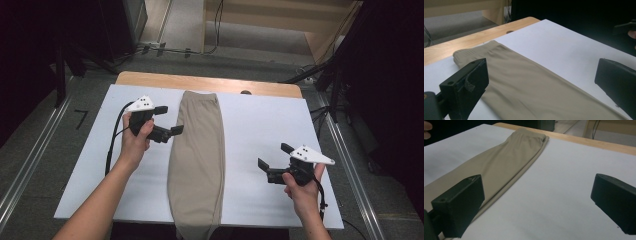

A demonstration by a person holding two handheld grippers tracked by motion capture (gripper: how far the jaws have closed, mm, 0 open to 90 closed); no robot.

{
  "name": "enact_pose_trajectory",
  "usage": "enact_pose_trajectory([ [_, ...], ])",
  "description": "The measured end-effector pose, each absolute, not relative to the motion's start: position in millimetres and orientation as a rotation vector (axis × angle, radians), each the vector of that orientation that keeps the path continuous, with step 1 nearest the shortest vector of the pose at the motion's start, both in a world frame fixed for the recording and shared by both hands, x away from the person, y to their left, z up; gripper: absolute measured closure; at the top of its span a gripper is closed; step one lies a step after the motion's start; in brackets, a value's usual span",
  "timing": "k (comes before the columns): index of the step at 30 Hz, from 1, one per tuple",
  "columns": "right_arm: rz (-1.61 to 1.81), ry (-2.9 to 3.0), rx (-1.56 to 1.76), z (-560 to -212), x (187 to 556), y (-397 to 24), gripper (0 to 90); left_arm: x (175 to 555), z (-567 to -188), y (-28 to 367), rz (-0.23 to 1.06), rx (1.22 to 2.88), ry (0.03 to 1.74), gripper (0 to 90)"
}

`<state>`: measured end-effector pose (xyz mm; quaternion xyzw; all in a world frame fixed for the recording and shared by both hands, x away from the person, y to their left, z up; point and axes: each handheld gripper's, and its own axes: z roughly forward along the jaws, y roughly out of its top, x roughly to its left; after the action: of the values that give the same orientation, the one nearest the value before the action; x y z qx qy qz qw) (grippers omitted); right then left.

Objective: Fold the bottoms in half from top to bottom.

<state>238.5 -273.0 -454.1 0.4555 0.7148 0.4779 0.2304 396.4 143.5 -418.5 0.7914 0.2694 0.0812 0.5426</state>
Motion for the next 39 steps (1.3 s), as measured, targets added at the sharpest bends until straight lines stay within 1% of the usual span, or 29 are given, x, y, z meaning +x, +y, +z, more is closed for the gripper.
enact_pose_trajectory([
  [9,1.325,2.054,1.219,-448,300,-246,0.0,445,-437,128,0.167,1.903,0.69,0.0],
  [16,1.287,2.126,1.209,-451,349,-220,0.0,481,-460,127,0.14,1.929,0.793,0.0],
  [17,1.284,2.137,1.214,-452,355,-217,1.6,485,-462,127,0.141,1.94,0.804,0.0],
  [18,1.281,2.138,1.23,-453,362,-213,6.9,488,-463,126,0.137,1.946,0.808,0.0],
  [20,1.265,2.139,1.259,-457,375,-207,8.5,494,-465,123,0.122,1.967,0.798,0.0],
  [21,1.267,2.138,1.273,-459,381,-205,11.4,497,-467,121,0.122,1.978,0.797,0.0],
  [26,1.237,2.14,1.333,-469,410,-194,12.6,510,-473,119,0.106,1.984,0.868,0.0],
  [30,1.184,2.134,1.381,-474,427,-186,19.9,517,-478,121,0.082,1.991,0.902,0.0],
  [32,1.146,2.143,1.383,-477,434,-182,21.8,520,-479,123,0.074,1.993,0.93,0.4],
  [35,1.108,2.149,1.387,-481,442,-178,29.0,524,-476,124,0.071,1.992,0.958,0.5],
  [37,1.097,2.144,1.374,-483,446,-177,35.9,526,-474,123,0.065,1.986,0.97,0.7],
  [39,1.111,2.135,1.38,-485,450,-177,39.0,526,-473,122,0.064,1.991,0.982,2.2],
])
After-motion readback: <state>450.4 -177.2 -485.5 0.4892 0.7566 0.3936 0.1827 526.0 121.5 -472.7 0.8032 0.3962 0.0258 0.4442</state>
